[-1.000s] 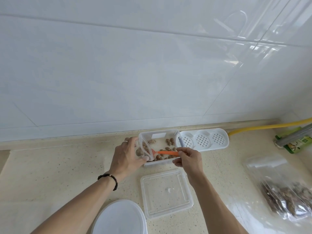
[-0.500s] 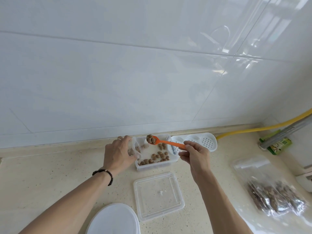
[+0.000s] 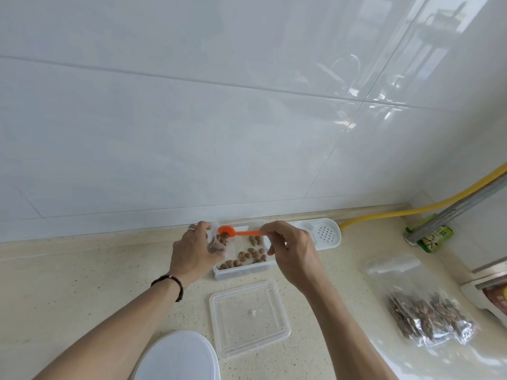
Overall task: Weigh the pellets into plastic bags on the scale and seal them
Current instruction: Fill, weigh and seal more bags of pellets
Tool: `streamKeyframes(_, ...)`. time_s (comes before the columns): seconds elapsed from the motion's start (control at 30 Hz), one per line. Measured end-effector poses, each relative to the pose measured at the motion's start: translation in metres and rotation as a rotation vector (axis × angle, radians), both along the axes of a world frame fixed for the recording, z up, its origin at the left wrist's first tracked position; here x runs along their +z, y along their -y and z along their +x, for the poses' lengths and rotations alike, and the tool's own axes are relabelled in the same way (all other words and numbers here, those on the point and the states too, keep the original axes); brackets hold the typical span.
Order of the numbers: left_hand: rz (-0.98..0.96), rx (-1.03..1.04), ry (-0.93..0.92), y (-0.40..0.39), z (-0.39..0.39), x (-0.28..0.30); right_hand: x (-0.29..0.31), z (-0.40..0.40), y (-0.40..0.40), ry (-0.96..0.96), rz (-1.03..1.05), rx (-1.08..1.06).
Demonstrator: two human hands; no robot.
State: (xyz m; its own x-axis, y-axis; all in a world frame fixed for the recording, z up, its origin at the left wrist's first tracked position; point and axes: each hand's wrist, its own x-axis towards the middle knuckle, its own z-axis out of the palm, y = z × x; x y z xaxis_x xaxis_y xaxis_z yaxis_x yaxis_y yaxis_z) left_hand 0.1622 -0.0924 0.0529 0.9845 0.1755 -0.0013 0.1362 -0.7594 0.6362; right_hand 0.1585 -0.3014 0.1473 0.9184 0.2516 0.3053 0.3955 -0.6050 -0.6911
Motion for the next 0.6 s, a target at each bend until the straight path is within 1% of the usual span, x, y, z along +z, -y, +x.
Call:
streamKeyframes(0.17,-0.033,-0.004,-0.028,-0.001,-0.001,-0.004,-0.004,0.005,0.005,-0.077,0.074,-0.038)
streamKeyframes(0.23,-0.04,-0.003,-0.035,-0.002,-0.002,-0.007,-0.005,0.008,0.005,-0.11,0.173,-0.153)
streamKeyframes(0.3,-0.064,0.009,-0.04,-0.004,-0.005,-0.011,-0.011,0.013,0.008,-0.094,0.232,-0.297)
streamKeyframes(0.33,-0.084,0.015,-0.044,-0.005,-0.008,-0.013,-0.016,0.017,0.011,-0.084,0.212,-0.351)
streamKeyframes(0.4,-0.11,0.009,-0.055,-0.008,-0.013,-0.018,-0.03,0.025,0.017,-0.101,0.107,-0.394)
streamKeyframes(0.5,-0.11,-0.021,-0.061,-0.013,-0.02,-0.025,-0.051,0.031,0.024,-0.149,-0.068,-0.369)
streamKeyframes(0.6,-0.106,-0.047,-0.07,-0.016,-0.02,-0.027,-0.062,0.033,0.026,-0.134,-0.26,-0.305)
